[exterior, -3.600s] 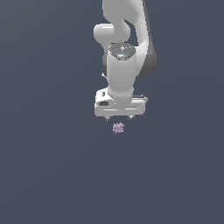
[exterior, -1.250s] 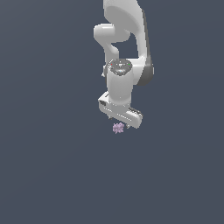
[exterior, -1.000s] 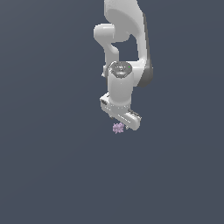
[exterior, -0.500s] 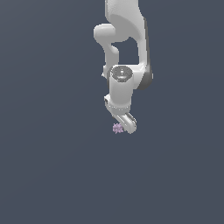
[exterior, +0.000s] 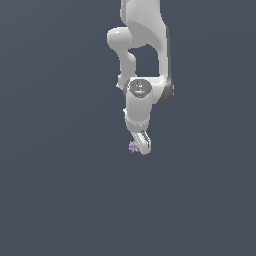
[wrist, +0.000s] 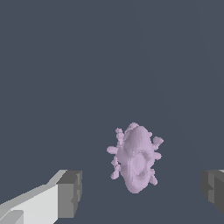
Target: Pick up the object and move it to a goal position.
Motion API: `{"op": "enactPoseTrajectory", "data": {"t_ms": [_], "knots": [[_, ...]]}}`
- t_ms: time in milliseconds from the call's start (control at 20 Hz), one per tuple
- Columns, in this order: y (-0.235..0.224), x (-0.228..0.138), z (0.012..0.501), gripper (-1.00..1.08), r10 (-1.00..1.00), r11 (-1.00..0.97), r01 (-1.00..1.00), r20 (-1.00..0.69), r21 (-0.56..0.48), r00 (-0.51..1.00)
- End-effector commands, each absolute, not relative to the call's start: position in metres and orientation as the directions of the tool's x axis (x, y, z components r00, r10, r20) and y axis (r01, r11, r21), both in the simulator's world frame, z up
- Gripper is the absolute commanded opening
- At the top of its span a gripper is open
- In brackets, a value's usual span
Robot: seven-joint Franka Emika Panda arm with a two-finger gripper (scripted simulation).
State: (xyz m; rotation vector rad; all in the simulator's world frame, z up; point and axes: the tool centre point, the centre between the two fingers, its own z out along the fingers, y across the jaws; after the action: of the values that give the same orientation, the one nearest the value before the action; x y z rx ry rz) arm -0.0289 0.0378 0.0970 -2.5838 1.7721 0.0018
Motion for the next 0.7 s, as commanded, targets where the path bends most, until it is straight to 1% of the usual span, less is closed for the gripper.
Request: {"op": "enactPoseTrajectory", "data": {"t_ms": [0,350,650], "knots": [[0.0376,-0.0307,0.0941,1.0,-0.948,-0.318,-0.948,-0.004,-0.004,0.318],[0.0374,-0.0336,0.0893,1.0,-0.968,-0.25,-0.968,-0.001,-0.001,0.25],[0.0375,-0.034,0.0885,1.0,-0.97,-0.244,-0.97,0.0,0.0,0.244]]}}
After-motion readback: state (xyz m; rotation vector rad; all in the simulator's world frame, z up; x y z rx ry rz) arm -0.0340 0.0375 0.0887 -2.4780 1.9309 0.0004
